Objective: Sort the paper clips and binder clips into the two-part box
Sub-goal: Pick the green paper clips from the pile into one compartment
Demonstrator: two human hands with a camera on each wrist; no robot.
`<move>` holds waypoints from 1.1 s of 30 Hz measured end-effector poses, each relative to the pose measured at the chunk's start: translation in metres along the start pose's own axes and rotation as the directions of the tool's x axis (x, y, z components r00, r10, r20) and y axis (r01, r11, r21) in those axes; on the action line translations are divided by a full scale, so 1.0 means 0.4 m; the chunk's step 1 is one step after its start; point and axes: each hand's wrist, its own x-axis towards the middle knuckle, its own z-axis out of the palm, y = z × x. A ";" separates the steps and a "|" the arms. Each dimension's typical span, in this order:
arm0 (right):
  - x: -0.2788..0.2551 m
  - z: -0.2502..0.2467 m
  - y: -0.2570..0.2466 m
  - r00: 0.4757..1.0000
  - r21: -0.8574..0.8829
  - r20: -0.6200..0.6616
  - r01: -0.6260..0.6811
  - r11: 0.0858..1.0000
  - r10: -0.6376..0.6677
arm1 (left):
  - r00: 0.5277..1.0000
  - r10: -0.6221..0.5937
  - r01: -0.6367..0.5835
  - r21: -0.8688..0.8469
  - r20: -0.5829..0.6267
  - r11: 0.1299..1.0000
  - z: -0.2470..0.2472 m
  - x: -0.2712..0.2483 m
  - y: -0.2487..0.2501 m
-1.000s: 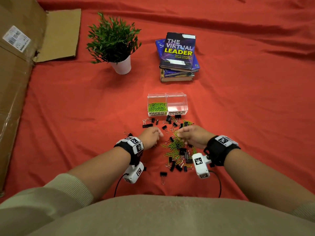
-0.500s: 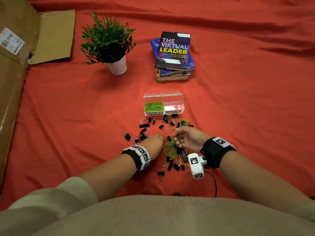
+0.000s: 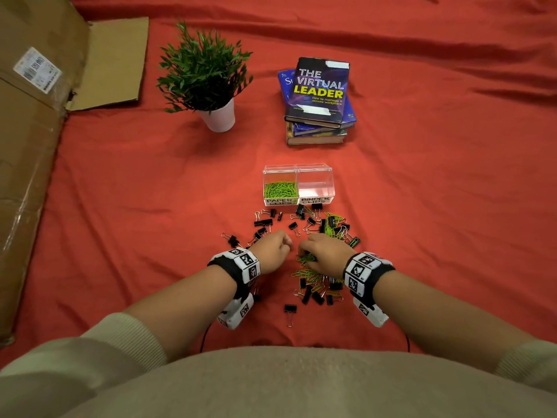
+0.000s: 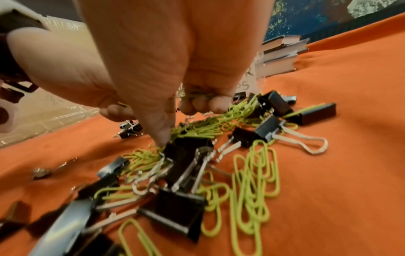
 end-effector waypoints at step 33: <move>-0.068 -0.064 0.059 0.950 0.912 0.270 -0.200 -0.359 0.157 | 0.973 0.232 -0.205 0.462 -0.002 0.863 0.101 0.013 0.063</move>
